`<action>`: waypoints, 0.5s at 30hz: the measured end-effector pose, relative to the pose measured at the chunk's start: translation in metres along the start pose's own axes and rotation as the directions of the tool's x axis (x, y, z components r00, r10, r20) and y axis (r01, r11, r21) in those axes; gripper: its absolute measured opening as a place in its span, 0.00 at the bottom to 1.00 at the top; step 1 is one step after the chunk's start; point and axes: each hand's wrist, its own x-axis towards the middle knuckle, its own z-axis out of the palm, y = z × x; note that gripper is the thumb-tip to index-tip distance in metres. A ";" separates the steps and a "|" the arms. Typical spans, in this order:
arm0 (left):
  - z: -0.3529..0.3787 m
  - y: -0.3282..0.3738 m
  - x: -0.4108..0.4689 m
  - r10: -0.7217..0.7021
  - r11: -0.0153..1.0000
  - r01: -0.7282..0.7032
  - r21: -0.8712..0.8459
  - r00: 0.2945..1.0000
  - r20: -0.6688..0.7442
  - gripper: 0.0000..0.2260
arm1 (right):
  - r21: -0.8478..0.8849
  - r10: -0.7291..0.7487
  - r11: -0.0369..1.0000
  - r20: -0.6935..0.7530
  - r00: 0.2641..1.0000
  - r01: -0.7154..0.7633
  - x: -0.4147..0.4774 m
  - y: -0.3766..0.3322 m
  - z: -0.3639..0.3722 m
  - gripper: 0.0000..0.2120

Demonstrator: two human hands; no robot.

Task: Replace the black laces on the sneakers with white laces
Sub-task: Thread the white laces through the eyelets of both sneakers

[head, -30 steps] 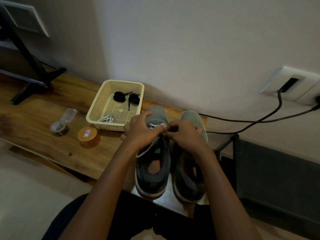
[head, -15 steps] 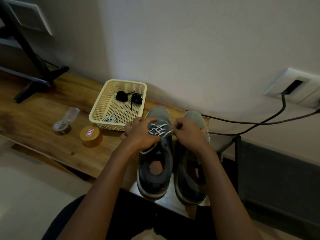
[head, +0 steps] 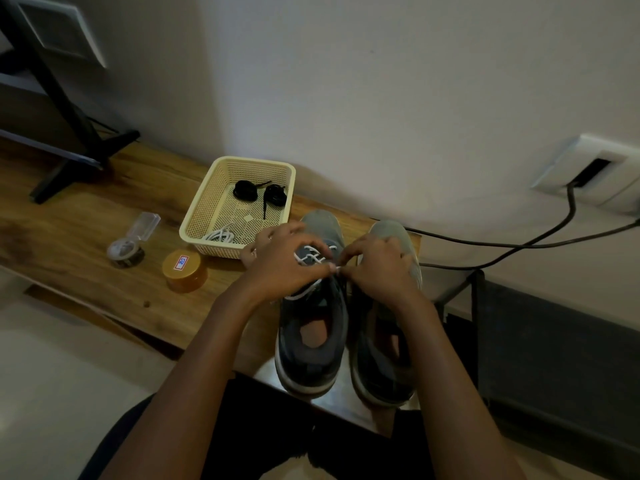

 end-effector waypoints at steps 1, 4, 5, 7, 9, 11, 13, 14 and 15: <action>0.002 0.000 -0.001 -0.007 0.999 0.004 0.053 0.999 0.052 0.08 | 0.019 0.001 1.000 -0.008 1.000 -0.001 0.000 -0.001 -0.001 0.05; 0.005 0.000 -0.003 -0.058 0.985 0.042 0.165 0.994 0.091 0.08 | 0.036 0.011 0.999 -0.033 0.999 -0.009 0.001 0.000 -0.001 0.04; 0.005 0.001 -0.003 -0.067 0.981 0.050 0.188 0.994 0.088 0.08 | 0.043 0.010 0.999 -0.036 0.999 -0.009 0.002 0.000 0.000 0.03; 0.003 0.002 -0.004 -0.064 0.977 0.044 0.207 0.994 0.092 0.09 | 0.089 0.016 0.996 -0.050 0.999 -0.012 0.006 0.003 0.004 0.06; 0.003 0.003 -0.004 -0.066 0.976 0.041 0.216 0.992 0.107 0.09 | 0.199 0.077 0.979 -0.138 0.987 -0.049 0.011 0.008 0.007 0.10; 0.003 0.003 -0.004 -0.066 0.975 0.041 0.221 0.992 0.109 0.09 | 0.301 0.176 0.949 -0.252 0.952 -0.096 0.014 0.011 0.006 0.06; 0.003 0.002 -0.004 -0.056 0.977 0.033 0.212 0.993 0.101 0.09 | 0.347 0.229 0.931 -0.316 0.921 -0.112 0.016 0.013 0.005 0.04; 0.003 0.002 -0.004 -0.050 0.979 0.030 0.203 0.994 0.098 0.10 | 0.352 0.224 0.930 -0.316 0.922 -0.105 0.016 0.013 0.006 0.04; 0.003 0.001 -0.003 -0.047 0.981 0.027 0.194 0.994 0.098 0.11 | 0.342 0.200 0.936 -0.309 0.930 -0.087 0.017 0.013 0.006 0.05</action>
